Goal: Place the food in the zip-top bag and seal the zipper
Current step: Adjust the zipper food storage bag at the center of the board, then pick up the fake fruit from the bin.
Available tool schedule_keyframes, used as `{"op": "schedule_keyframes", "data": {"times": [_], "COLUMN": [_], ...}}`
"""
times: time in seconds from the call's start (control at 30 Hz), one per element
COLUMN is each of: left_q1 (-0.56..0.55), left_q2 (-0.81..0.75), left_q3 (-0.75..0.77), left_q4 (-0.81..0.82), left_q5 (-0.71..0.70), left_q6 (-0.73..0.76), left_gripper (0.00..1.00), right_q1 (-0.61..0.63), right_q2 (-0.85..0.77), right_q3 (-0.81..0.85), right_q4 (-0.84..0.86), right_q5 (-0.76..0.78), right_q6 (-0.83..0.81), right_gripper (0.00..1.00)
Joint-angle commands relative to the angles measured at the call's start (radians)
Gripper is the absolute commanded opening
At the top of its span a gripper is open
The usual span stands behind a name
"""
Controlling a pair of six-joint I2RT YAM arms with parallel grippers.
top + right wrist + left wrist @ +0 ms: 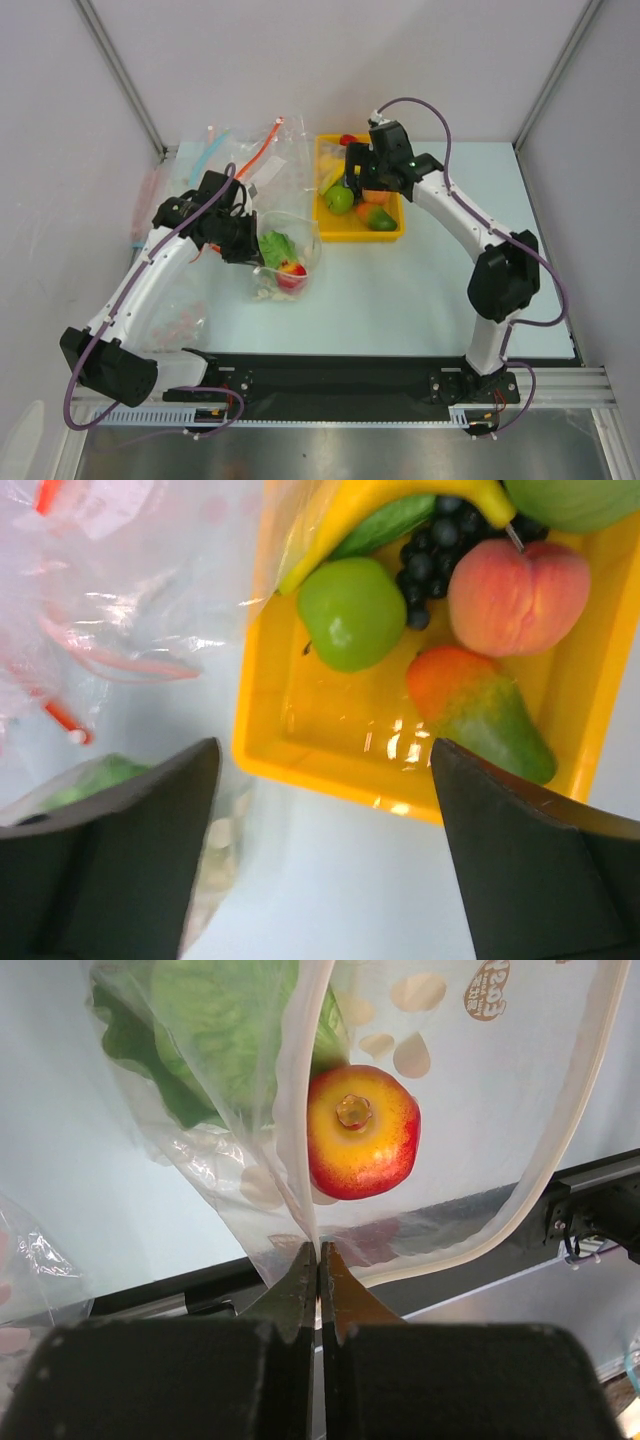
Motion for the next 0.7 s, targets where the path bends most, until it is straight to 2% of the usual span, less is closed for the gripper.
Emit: {"op": "schedule_keyframes", "data": {"times": [0.0,0.03,0.17,0.3,0.5,0.67], "left_q1": [-0.004,-0.004,-0.004,-0.004,-0.004,-0.007], "left_q2": [-0.012,-0.013,-0.021,-0.027,-0.052,-0.05], "left_q3": [0.016,0.008,-0.002,-0.012,-0.048,-0.055], "left_q4": [0.015,0.017,0.032,0.042,0.077,0.095], "left_q5": [0.025,0.031,0.05,0.063,0.07,0.08], "left_q6": [-0.026,-0.029,-0.034,-0.032,-0.052,-0.067], "left_gripper": [0.0,0.0,0.01,0.01,0.0,0.0], "right_q1": [-0.001,-0.001,-0.004,-0.007,-0.03,-0.044], "right_q2": [0.105,0.123,0.217,0.298,0.384,0.49], "right_q3": [0.115,0.129,0.164,0.17,0.192,0.27], "right_q4": [-0.042,-0.05,0.002,0.063,0.164,0.171], "right_q5": [-0.001,0.024,0.015,0.033,-0.019,-0.057], "right_q6": [0.031,0.037,0.05,0.042,-0.008,-0.033], "right_gripper": [0.95,1.0,1.0,0.98,0.97,0.91]}}
